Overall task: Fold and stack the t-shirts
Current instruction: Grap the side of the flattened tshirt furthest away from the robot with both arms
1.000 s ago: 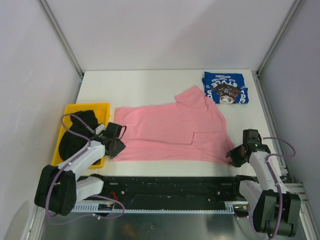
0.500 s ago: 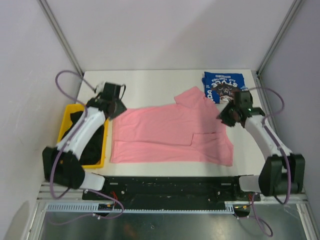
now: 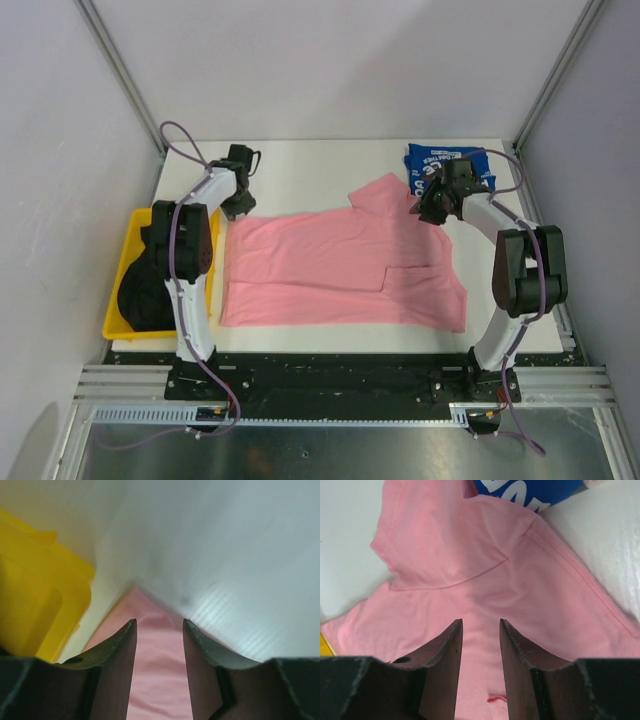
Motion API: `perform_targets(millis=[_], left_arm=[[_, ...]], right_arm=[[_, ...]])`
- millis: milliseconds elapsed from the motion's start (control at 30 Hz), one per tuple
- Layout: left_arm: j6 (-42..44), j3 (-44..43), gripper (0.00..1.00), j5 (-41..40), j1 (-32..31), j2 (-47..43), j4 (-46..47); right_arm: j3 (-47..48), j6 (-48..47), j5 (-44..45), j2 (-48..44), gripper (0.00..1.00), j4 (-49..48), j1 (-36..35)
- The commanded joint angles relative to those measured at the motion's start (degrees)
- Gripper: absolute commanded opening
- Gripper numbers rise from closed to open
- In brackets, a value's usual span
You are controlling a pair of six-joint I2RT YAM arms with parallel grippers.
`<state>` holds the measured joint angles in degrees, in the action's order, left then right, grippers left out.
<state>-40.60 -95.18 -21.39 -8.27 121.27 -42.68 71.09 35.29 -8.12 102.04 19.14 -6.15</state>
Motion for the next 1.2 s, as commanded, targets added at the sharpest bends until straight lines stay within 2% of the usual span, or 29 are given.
perform_targets(millis=[0, 600, 767, 933, 1167], left_arm=[[-1.9, -5.5, 0.46, -2.5, 1.2, 1.6, -0.6], [-8.5, -3.4, 0.41, -1.4, 2.7, 5.7, -0.6], [-8.8, -3.9, 0.28, -1.9, 2.9, 6.0, -0.6], [-9.0, -3.1, 0.04, -2.8, 2.9, 4.5, -0.6], [-9.9, -0.3, 0.0, -4.9, 2.7, -0.6, -0.5]], right_arm=[[3.6, -0.9, -3.3, 1.8, 0.4, -4.9, -0.5], [4.0, -2.0, -6.6, 4.7, 0.4, -4.9, -1.3], [4.0, -2.5, -7.2, 5.3, 0.4, -6.2, -1.3], [5.5, -4.5, -7.2, 6.7, 0.4, -7.7, -0.8], [13.3, -9.1, -5.6, 10.9, 0.41, -9.1, -0.3]])
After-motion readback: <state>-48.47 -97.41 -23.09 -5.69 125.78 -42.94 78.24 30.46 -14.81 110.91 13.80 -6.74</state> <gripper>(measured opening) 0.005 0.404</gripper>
